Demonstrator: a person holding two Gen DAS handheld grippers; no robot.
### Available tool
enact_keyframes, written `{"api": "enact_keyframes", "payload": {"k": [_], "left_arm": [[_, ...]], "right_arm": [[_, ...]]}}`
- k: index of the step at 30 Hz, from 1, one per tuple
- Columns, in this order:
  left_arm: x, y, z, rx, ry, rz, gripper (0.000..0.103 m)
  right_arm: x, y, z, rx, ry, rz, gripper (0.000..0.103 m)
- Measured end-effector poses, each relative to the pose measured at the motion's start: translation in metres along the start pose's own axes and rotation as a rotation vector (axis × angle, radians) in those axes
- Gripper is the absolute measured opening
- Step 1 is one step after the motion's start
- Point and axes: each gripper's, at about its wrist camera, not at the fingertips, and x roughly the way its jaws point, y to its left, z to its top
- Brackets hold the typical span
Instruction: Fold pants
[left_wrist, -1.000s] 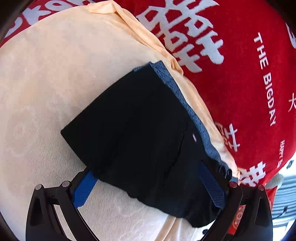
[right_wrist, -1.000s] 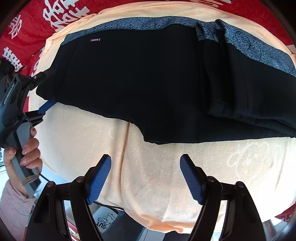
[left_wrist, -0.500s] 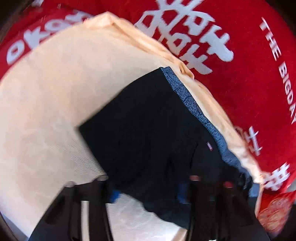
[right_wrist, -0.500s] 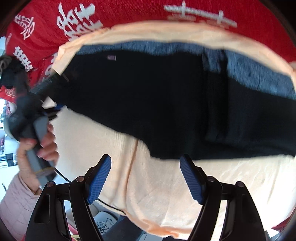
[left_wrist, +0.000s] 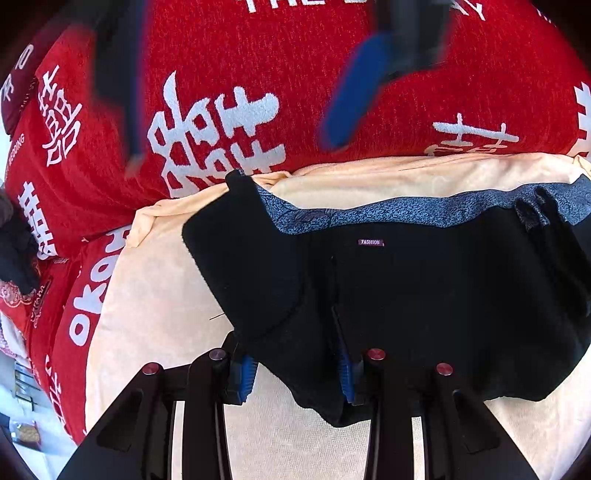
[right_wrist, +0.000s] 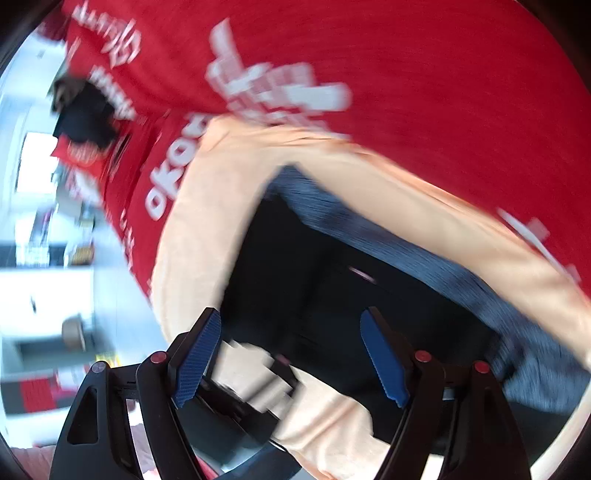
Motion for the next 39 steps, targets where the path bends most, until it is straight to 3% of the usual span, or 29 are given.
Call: {"api": "enact_keyframes", "payload": {"k": [3, 9, 10, 11, 12, 14, 17, 24, 25, 26, 28, 33, 39], "left_arm": [[-0.001, -0.003, -0.002, 0.021, -0.011, 0.012, 0.037], [-0.004, -0.011, -0.003, 0.038, -0.021, 0.033, 0.037], [-0.004, -0.011, -0.001, 0.029, -0.005, 0.027, 0.037], [-0.007, -0.012, 0.0, 0.028, -0.013, 0.027, 0.037], [-0.012, -0.014, 0.003, 0.033, -0.023, 0.03, 0.037], [-0.027, -0.02, 0.012, 0.047, -0.051, 0.027, 0.037], [-0.056, -0.033, 0.028, 0.061, -0.096, -0.001, 0.037], [-0.129, -0.093, 0.069, 0.111, -0.178, -0.115, 0.038], [-0.136, -0.103, 0.073, 0.122, -0.183, -0.127, 0.04], [-0.144, -0.118, 0.079, 0.138, -0.188, -0.156, 0.051], [-0.159, -0.15, 0.089, 0.156, -0.189, -0.232, 0.056], [-0.169, -0.231, 0.099, 0.237, -0.167, -0.316, 0.056], [-0.148, -0.322, 0.091, 0.331, -0.096, -0.364, 0.056]], "right_arm": [[0.039, 0.029, 0.025, -0.067, 0.107, 0.005, 0.081], [0.095, 0.042, 0.039, -0.099, 0.266, -0.052, 0.081], [0.102, 0.038, 0.038, -0.081, 0.287, -0.041, 0.063], [0.104, 0.035, 0.036, -0.07, 0.298, -0.037, 0.037], [0.108, 0.032, 0.034, -0.066, 0.313, -0.033, 0.019], [0.099, 0.028, 0.027, -0.084, 0.273, -0.043, 0.017], [0.069, 0.022, 0.016, -0.098, 0.193, 0.019, 0.017], [-0.036, -0.037, -0.041, 0.019, -0.029, 0.232, 0.017], [-0.053, -0.049, -0.054, 0.034, -0.068, 0.256, 0.017], [-0.066, -0.06, -0.066, 0.05, -0.099, 0.277, 0.017], [-0.097, -0.091, -0.096, 0.097, -0.175, 0.327, 0.017], [-0.15, -0.165, -0.165, 0.172, -0.295, 0.383, 0.017], [-0.167, -0.262, -0.238, 0.313, -0.355, 0.399, 0.017]]}}
